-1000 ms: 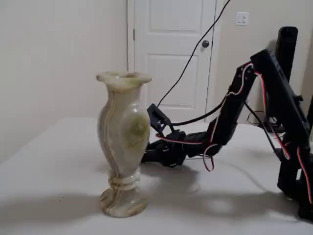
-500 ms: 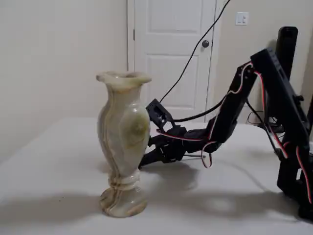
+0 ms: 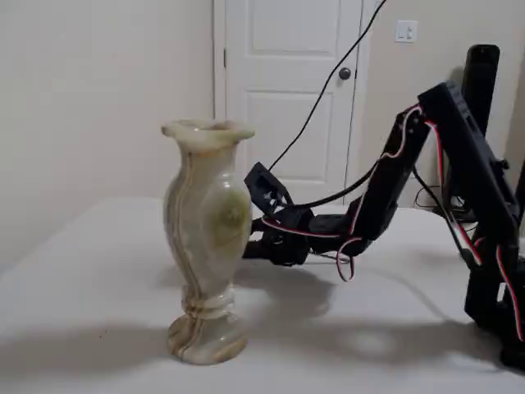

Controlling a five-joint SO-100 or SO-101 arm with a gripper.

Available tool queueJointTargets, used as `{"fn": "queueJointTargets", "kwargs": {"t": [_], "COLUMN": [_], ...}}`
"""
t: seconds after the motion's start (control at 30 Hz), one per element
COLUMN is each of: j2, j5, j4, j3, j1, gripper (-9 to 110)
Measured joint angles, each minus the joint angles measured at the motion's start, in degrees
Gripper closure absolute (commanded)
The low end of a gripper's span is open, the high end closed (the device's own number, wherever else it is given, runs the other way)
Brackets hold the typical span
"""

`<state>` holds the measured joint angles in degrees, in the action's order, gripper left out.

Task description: Pick up rose from vase and place it onto the table

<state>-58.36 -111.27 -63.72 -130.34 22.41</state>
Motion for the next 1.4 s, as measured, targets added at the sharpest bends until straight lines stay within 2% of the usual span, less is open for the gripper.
{"fn": "queueJointTargets", "kwargs": {"t": [0.07,0.13,0.17,0.2,0.23,0.27,0.33,0.43,0.63,0.97,1.4], "j2": [0.79,1.58,1.93,2.11,2.11,2.11,2.11,2.11,2.46,-4.83,-30.06], "j5": [0.0,-0.53,-1.05,-1.76,-2.37,-3.08,-3.52,-2.64,-4.48,-6.68,-9.23], "j4": [-1.85,-3.69,-4.39,-4.92,-5.01,-5.01,-5.36,-6.42,-11.34,-8.09,18.11], "j3": [0.09,0.09,0.18,0.18,0.18,0.18,0.18,0.26,0.44,0.44,0.0], "j1": [0.18,0.18,0.18,0.18,0.18,0.18,0.18,0.18,0.09,-0.44,0.62], "gripper": [61,86,95,99,98,90,66,56,52,52,53]}}
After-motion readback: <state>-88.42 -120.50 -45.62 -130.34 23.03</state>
